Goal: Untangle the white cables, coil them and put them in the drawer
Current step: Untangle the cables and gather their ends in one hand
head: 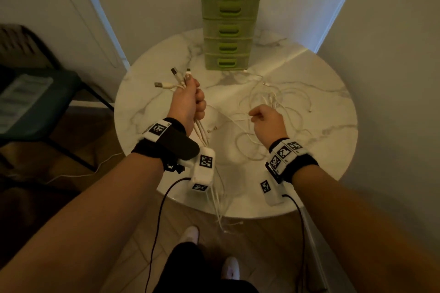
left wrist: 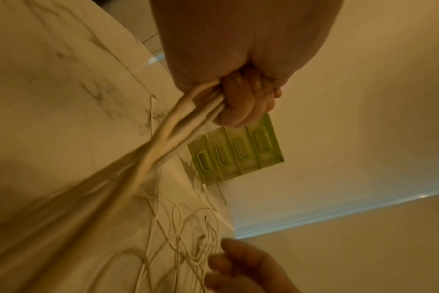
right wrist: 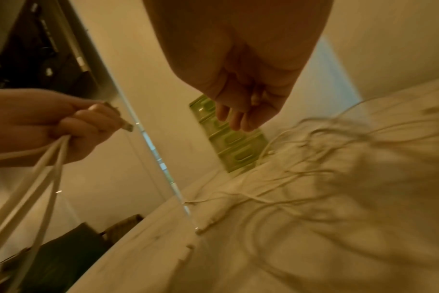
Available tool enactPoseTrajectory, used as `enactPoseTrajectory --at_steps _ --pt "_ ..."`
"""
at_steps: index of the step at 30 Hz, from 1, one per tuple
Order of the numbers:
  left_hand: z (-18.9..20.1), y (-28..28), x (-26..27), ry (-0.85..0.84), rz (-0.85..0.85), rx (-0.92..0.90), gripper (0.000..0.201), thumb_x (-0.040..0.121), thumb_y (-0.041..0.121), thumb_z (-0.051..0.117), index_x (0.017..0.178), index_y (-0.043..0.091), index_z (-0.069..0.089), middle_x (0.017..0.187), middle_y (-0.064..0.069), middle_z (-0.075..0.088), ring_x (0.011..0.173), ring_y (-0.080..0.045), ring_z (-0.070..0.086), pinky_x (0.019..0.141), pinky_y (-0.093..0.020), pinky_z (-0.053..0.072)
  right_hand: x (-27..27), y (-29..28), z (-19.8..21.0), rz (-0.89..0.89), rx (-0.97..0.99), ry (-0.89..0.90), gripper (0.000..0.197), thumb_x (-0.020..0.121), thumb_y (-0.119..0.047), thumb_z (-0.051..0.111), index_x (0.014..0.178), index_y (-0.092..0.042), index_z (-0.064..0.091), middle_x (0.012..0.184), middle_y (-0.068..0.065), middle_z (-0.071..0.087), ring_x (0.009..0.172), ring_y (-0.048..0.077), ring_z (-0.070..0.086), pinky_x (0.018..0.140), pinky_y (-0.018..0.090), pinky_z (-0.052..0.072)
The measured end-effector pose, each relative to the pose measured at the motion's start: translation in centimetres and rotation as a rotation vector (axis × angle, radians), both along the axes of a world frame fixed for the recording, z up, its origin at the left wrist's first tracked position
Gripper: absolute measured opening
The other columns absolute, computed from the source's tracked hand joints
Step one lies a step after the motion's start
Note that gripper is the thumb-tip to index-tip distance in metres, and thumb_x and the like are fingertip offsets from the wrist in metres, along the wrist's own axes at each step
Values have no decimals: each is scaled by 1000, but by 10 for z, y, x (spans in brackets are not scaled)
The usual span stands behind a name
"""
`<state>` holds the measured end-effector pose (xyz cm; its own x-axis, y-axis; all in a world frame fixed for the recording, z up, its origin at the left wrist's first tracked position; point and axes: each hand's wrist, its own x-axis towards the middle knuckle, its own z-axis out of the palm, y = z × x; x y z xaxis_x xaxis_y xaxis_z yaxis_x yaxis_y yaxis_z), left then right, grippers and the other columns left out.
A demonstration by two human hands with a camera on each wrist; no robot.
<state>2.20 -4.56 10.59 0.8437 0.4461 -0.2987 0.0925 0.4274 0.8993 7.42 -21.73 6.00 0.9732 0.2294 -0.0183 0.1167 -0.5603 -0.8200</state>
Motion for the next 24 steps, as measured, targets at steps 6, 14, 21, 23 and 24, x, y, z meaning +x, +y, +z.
enactPoseTrajectory --at_steps 6,14,21,23,24 --pt "-8 38 21 44 -45 -48 37 99 44 29 69 25 33 42 11 28 34 -4 19 34 -12 15 39 101 -13 262 -208 -23 38 90 -2 43 127 -1 51 129 20 54 120 31 50 101 29 34" --pt "-18 74 44 130 -248 -216 45 94 58 24 65 25 34 46 11 27 34 -4 16 39 -12 11 78 189 -86 354 -711 78 30 93 -28 41 116 -11 51 122 13 54 111 31 51 94 36 40" --pt "-13 76 60 47 -353 -39 41 100 46 24 65 25 30 52 8 26 37 -4 18 36 -13 14 71 160 -71 238 -330 170 19 94 -12 40 99 -3 56 113 21 61 106 35 56 89 35 41" --pt "-15 71 63 23 -351 5 41 100 44 25 65 23 32 55 6 28 37 -4 20 36 -14 17 63 152 -44 81 -85 136 15 95 -12 39 97 -8 54 106 17 61 98 28 55 83 32 39" --pt "-16 68 64 10 -342 28 40 100 43 27 66 22 35 56 5 30 38 -4 23 36 -14 20 59 148 -33 18 34 111 18 95 -12 38 101 -7 54 102 13 59 93 23 53 80 28 38"
